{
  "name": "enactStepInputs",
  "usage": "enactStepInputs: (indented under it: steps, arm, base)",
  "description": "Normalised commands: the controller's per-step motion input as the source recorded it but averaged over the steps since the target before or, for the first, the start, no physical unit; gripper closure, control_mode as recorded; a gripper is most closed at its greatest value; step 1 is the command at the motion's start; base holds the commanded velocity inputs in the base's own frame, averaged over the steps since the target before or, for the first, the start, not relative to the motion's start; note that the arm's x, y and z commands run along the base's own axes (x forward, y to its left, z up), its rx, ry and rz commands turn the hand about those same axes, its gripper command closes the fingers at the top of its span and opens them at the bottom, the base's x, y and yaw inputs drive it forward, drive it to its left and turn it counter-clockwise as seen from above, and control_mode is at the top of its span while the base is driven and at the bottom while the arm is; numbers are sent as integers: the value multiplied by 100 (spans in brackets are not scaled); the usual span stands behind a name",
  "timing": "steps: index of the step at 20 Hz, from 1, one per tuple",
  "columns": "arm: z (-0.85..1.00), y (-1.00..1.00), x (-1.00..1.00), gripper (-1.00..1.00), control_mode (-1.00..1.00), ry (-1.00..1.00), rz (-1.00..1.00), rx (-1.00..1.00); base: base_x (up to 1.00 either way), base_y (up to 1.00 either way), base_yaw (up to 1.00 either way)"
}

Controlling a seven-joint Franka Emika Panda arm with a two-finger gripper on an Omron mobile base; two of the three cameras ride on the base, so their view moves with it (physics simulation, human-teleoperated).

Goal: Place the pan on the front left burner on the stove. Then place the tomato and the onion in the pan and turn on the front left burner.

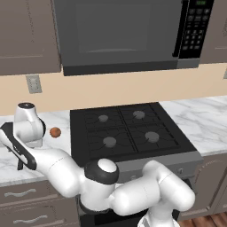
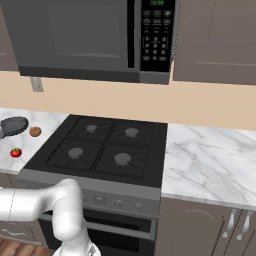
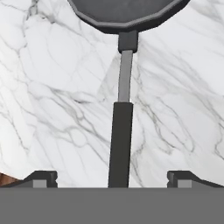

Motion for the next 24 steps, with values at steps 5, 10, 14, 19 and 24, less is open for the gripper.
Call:
enactStepInputs:
  steps: [5,10,14,19,24]
  arm:
    - [-28,0,0,-100,-100,0,0,0]
    - [-32,0,0,-100,-100,2,0,0]
    - [-22,0,0,-100,-100,2,0,0]
    - [-8,6,8,-100,-100,4,0,0]
    - [-4,16,16,-100,-100,7,0,0]
  base:
    - [0,0,0]
    - [0,0,0]
    - [0,0,0]
    - [0,0,0]
    - [0,0,0]
